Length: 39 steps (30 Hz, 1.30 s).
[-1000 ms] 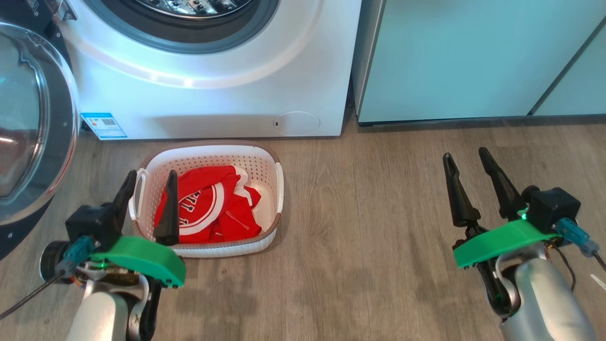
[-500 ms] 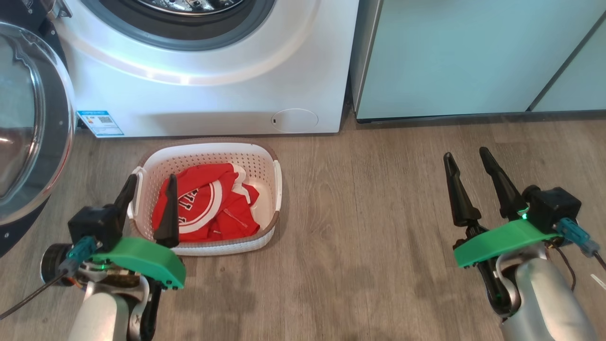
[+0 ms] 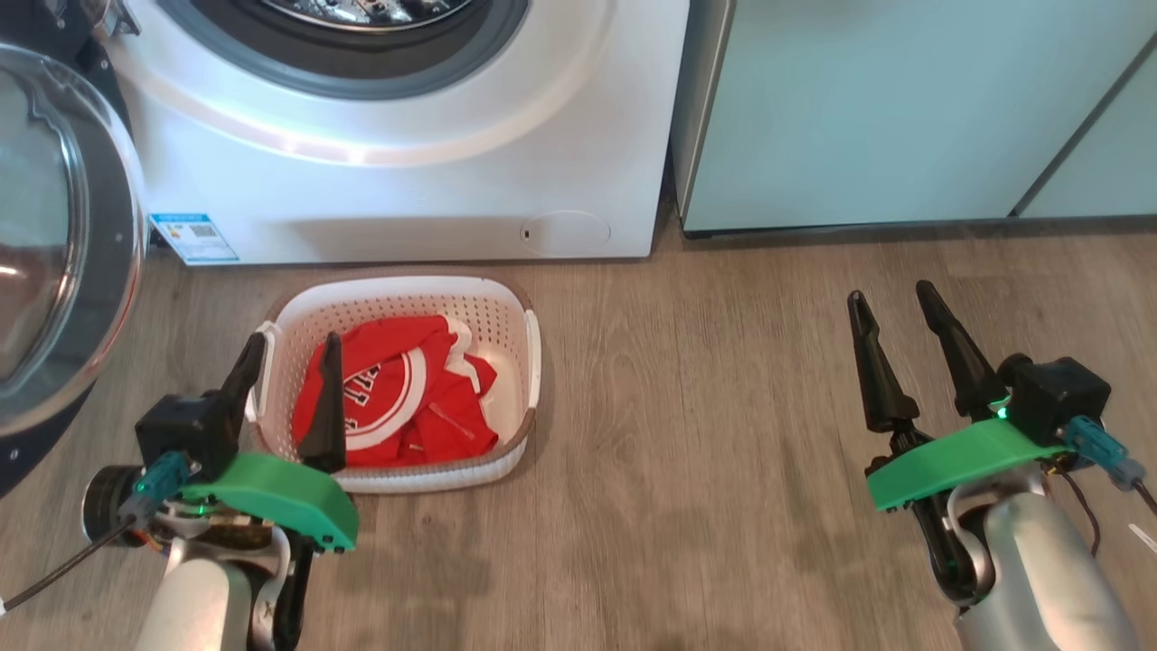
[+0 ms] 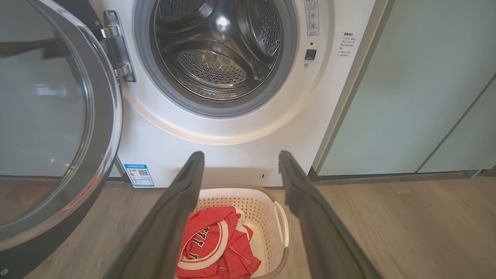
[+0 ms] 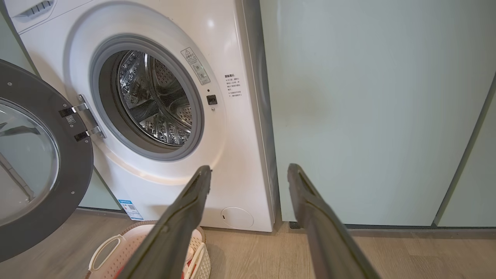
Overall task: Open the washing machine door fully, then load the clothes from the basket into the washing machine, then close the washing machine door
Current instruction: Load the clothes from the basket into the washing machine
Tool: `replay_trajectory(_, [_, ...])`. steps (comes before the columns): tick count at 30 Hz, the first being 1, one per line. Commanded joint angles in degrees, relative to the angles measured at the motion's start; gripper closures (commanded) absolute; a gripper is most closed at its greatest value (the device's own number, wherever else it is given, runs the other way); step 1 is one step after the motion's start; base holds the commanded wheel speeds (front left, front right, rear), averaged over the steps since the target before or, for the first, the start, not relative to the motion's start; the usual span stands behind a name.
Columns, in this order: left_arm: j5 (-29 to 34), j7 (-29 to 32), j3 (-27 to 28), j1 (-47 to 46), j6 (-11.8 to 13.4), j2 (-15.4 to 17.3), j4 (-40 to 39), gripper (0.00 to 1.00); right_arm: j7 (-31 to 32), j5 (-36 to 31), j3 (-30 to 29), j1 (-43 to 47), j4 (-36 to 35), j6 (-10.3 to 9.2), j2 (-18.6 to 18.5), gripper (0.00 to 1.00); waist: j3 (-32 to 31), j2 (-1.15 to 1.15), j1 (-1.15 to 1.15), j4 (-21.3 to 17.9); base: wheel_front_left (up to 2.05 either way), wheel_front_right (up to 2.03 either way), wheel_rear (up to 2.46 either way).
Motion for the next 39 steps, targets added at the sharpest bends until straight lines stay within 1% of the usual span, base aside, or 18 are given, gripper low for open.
replay_trajectory(1, [0.0, -0.3, 1.7, -2.8, 0.4, 1.2, -2.2, 0.0, -0.5, -0.1, 1.0, -1.6, -1.9, 0.0, 0.0, 0.0, -0.1, 0.0, 0.0, 0.0, 1.57, -1.57, 0.0])
replay_trajectory(8, [0.0, -0.4, 1.4, -2.8, 0.8, 1.3, -2.4, 0.0, -0.5, -0.1, 1.1, -1.7, -1.7, 0.0, 0.0, 0.0, -0.2, 0.0, 0.0, 0.0, 2.0, -2.0, 0.0])
replay_trajectory(12, [-0.2, -0.4, 1.2, -2.8, 0.5, 1.6, -2.5, 0.0, -0.5, -0.1, 1.1, -1.7, -1.6, 0.0, 0.0, 0.0, -0.2, 0.0, 0.0, 0.0, 1.85, -1.85, 0.0])
replay_trajectory(18, [-0.3, -0.9, 1.1, -3.0, 0.7, 1.8, -2.7, 0.0, -0.5, -0.1, 1.2, -1.7, -1.4, 0.0, 0.0, 0.0, -0.3, 0.0, 0.0, 0.2, 1.24, -1.24, 0.0])
replay_trajectory(21, [-0.3, -1.0, 1.0, -3.0, 0.8, 1.9, -2.7, 0.0, -0.5, -0.1, 1.3, -1.8, -1.4, 0.0, 0.0, 0.0, -0.3, 0.0, 0.0, 0.3, 0.62, -0.62, 0.0])
replay_trajectory(39, [-0.7, -0.9, 0.3, -2.7, 1.4, 2.6, -2.7, 0.0, -0.5, -0.1, 1.3, -1.7, -1.3, 0.0, 0.0, 0.0, -0.4, 0.0, 0.0, 0.5, 0.0, 0.0, 0.0])
